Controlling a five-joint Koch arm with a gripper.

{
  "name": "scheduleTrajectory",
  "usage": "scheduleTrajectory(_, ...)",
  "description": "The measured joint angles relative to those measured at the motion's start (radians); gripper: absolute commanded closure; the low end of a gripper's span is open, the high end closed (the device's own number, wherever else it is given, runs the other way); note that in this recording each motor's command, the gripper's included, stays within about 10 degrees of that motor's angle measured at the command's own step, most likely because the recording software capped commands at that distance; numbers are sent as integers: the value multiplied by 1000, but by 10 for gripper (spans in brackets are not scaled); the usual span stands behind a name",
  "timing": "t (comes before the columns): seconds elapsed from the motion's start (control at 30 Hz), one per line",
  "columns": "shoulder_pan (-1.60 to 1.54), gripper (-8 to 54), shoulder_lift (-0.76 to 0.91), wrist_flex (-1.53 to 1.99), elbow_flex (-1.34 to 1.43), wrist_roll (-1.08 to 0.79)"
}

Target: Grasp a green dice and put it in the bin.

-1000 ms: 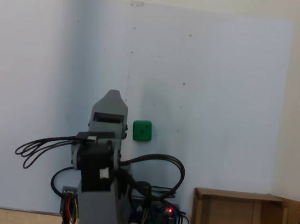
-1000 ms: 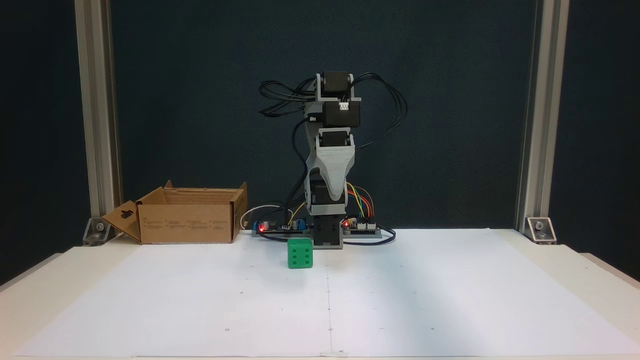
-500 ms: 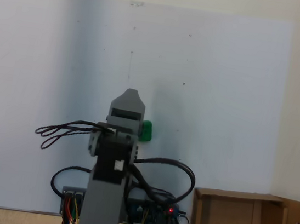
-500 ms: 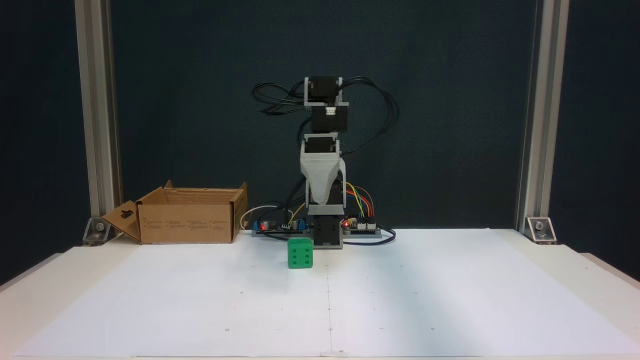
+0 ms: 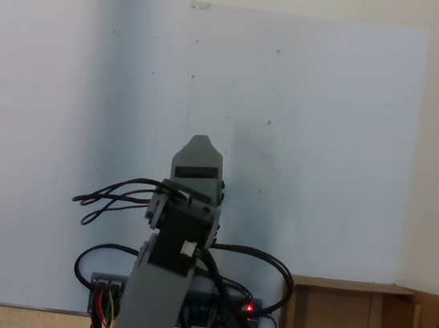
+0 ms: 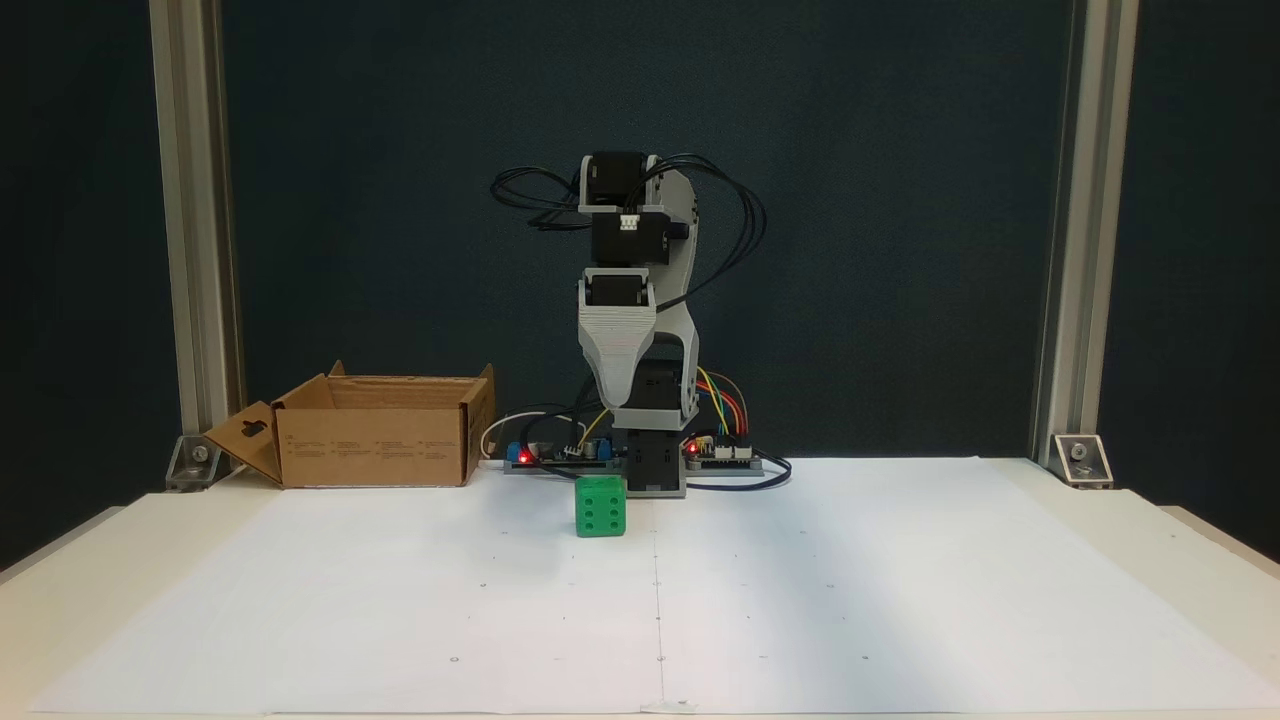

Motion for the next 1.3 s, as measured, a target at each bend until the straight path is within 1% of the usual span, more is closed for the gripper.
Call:
scheduleTrajectory(0.13,11,14,0,28,0,-74)
scheduleTrajectory(0.37,107,15,0,38,0,-101)
scheduleTrajectory(0.5,192,13,-29,38,0,-107)
scheduleTrajectory(0.73,336,5,-54,38,0,-175)
scheduleTrajectory(0.93,344,3,-48,38,3,-192)
scheduleTrajectory(1.1,336,3,6,38,75,-192)
scheduleTrajectory(1.3,273,3,31,38,91,-192)
